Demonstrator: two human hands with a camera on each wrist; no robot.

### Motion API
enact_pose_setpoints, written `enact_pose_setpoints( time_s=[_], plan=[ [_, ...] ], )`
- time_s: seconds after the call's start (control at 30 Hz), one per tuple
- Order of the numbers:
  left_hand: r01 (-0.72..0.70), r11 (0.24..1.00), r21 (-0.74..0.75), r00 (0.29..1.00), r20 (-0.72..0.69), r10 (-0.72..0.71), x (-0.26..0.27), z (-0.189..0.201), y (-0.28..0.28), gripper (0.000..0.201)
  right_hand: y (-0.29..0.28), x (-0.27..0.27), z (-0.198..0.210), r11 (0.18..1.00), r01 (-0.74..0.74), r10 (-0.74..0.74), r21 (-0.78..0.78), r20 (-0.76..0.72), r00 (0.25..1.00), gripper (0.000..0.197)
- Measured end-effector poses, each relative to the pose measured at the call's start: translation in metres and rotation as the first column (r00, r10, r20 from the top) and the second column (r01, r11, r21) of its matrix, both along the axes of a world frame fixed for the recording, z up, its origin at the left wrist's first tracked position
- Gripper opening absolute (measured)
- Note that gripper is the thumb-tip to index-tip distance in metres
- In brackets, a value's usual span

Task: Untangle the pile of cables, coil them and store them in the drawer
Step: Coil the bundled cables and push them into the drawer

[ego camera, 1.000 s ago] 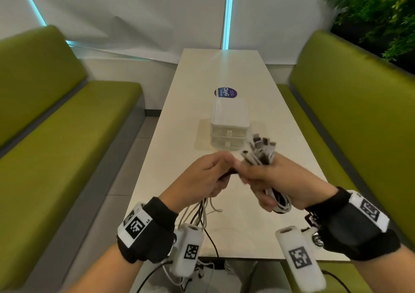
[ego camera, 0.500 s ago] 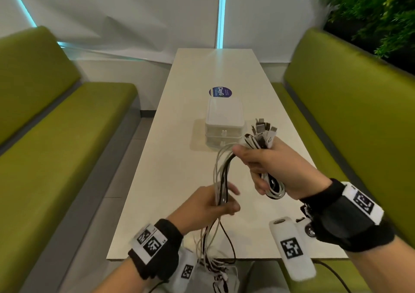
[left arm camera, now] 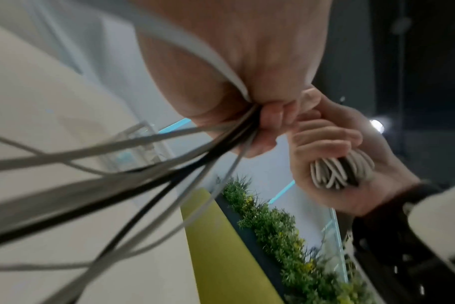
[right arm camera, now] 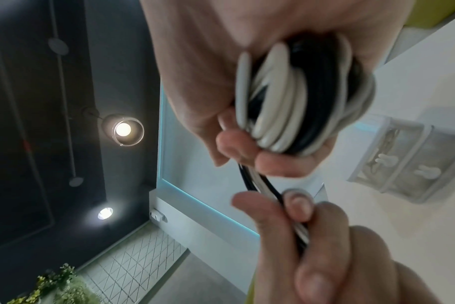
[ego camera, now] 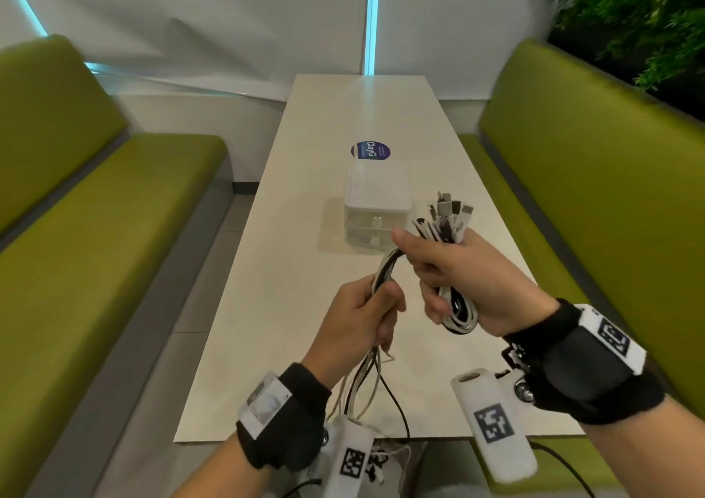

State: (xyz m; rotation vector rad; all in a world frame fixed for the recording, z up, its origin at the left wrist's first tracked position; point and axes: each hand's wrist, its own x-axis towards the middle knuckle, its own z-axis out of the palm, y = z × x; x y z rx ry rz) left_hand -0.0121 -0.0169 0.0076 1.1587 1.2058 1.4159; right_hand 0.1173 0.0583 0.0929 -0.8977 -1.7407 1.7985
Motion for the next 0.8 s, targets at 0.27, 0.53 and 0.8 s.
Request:
enact_pose_setpoints(
  time_s=[0.27, 0.53, 0.8],
  plan=[
    [-0.291, 0.957, 0.008, 0.953, -0.091, 0.290, 0.012, 0.018, 0.000, 0.045, -0.005, -0.010, -0.024, 0.939, 0.243, -0.241, 0.244, -0.037, 0.970, 0.035],
    [-0.363, 0.919, 0.154, 0.869, -0.301, 0.394, 0.028, 0.021, 0.004, 0.036, -0.015, -0.022, -0.033, 0.910, 0.284, -0.301, 0.302, 0.010, 0.954, 0.050],
    [-0.083, 0.990, 0.112, 0.719, -0.681, 0.137, 0.027, 0.025, 0.000, 0.088, -0.010, -0.020, -0.031, 0.937, 0.308, -0.302, 0.167, -0.062, 0.951, 0.068]
  ],
)
